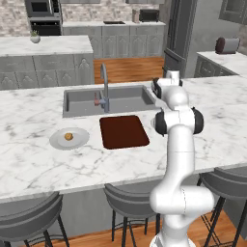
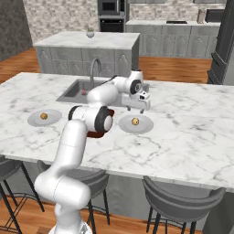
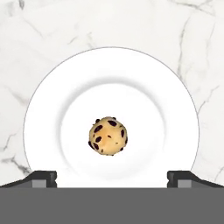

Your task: Move the dessert items from the plate to the tray.

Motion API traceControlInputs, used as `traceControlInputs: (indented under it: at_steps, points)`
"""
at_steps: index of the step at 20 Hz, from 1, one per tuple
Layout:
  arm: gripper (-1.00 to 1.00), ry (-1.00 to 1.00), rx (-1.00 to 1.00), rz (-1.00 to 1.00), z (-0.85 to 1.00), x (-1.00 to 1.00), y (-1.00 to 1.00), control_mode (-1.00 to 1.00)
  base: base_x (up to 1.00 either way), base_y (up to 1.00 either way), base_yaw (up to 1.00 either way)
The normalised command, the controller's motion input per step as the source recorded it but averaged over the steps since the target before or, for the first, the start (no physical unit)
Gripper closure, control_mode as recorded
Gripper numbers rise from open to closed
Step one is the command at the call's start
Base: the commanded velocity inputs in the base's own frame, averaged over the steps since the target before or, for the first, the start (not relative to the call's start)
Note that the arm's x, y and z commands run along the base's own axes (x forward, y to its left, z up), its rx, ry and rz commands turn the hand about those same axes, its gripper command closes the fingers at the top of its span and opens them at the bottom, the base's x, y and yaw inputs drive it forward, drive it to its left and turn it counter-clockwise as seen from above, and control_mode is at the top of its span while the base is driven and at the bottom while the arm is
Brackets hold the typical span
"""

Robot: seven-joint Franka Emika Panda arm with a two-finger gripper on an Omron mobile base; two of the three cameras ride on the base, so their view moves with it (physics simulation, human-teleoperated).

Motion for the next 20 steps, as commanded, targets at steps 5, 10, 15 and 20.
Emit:
traceControlInputs:
  at_steps: [5, 10, 15, 20]
  points:
    - [-1.0, 0.0, 0.0, -0.01, -0.23, 0.25, -0.05, -1.0, 0.0, 0.0, 0.0]
    - [-1.0, 0.0, 0.0, 0.0, -0.19, 0.08, 0.0, -1.0, 0.0, 0.0, 0.0]
    - [-1.0, 0.01, 0.0, 0.0, -0.27, 0.0, 0.0, -1.0, 0.0, 0.0, 0.0]
    - [-1.0, 0.0, 0.0, 0.0, -0.31, 0.0, 0.0, -1.0, 0.0, 0.0, 0.0]
